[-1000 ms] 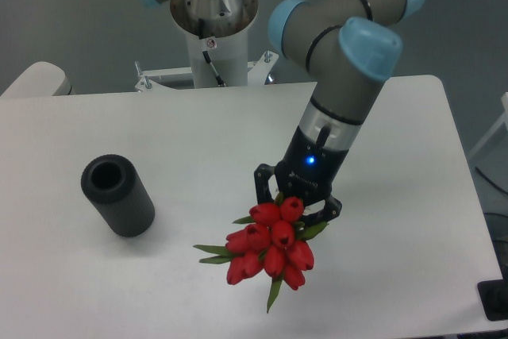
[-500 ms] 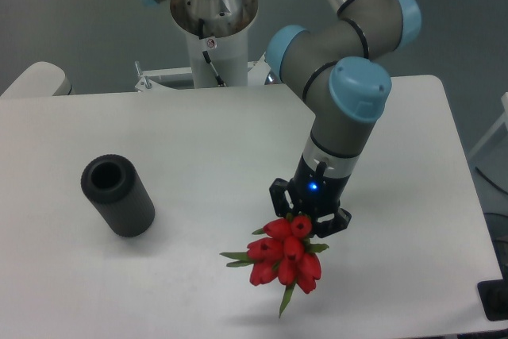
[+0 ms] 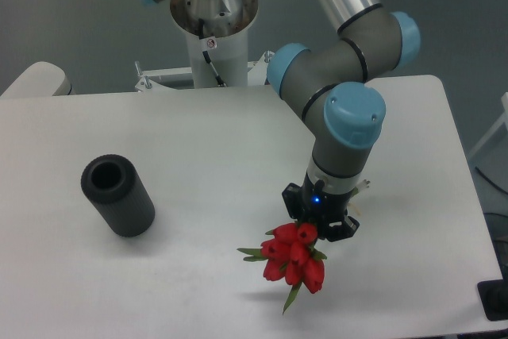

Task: Pick up the flowers from the vase
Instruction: 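Hold the tulips hanging from the gripper above the table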

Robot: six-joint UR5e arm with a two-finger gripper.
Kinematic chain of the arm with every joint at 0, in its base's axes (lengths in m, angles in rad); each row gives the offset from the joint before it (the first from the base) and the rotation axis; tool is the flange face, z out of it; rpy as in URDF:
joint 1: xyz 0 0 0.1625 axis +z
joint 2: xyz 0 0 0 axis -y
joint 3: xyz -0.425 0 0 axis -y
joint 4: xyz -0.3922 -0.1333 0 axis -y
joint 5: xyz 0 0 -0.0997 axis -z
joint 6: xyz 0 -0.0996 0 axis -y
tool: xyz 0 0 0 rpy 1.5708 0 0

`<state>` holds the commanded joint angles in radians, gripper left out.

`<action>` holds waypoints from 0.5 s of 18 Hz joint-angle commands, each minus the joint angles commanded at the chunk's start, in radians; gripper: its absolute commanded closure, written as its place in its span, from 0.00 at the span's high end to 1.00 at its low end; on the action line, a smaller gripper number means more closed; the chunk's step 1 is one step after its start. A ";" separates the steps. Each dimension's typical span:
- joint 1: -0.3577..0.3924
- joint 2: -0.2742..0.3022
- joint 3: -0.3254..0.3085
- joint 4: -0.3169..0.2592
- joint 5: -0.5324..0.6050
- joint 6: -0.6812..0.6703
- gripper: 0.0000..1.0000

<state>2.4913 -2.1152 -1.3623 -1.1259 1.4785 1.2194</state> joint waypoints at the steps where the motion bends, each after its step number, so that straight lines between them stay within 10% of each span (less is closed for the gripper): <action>1: -0.005 -0.015 0.011 -0.002 0.022 0.002 0.03; 9: -0.009 -0.069 0.051 -0.003 0.086 0.121 0.03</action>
<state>2.4820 -2.1844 -1.3116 -1.1290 1.5647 1.3406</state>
